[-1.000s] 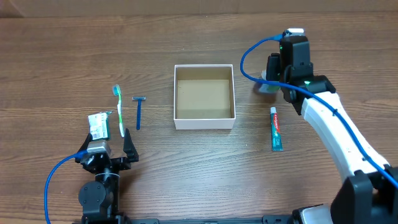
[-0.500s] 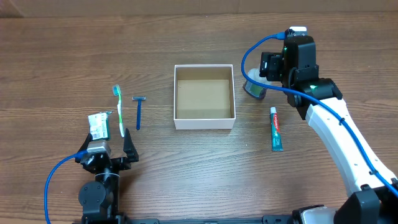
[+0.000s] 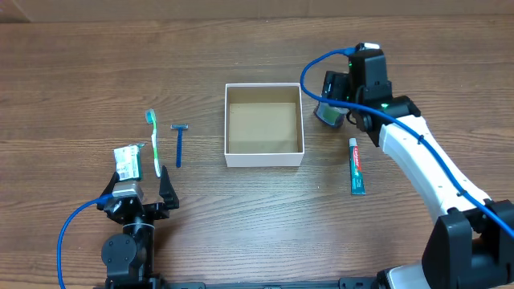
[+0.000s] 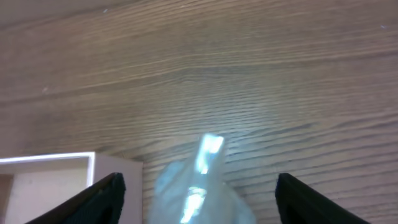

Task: Pack container
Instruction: 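Close right gripper on the soap bottle pump head and lift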

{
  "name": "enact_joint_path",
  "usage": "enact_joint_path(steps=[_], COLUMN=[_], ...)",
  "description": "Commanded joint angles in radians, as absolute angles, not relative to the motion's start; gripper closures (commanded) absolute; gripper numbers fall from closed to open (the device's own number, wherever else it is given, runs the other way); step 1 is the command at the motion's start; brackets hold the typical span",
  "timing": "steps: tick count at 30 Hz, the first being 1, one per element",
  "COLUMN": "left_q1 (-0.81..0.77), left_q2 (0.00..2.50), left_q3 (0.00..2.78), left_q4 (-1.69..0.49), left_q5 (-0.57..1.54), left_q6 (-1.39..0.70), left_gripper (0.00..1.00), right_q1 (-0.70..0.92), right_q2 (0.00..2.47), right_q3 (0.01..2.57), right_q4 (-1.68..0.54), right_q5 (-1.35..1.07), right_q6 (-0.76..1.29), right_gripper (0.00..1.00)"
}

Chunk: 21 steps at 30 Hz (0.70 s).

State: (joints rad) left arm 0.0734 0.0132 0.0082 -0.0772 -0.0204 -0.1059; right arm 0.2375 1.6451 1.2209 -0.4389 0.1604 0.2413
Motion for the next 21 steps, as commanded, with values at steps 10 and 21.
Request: enact_joint_path(steps=[10,21], left_q1=[0.072,0.072], left_q2=[0.004,0.004], left_q3=[0.005,0.005], left_q4=[-0.074,-0.074], left_q5=[-0.026,-0.026], left_q6=[-0.12,-0.12], left_gripper=[0.0,0.0], right_q1=[0.266,0.266], right_q2=[1.646,1.65], right_q3=[1.23,1.23], right_q4=[-0.462,-0.46], right_q5=[0.172,0.182], right_q6=[0.26,0.26], right_gripper=[0.43,0.44])
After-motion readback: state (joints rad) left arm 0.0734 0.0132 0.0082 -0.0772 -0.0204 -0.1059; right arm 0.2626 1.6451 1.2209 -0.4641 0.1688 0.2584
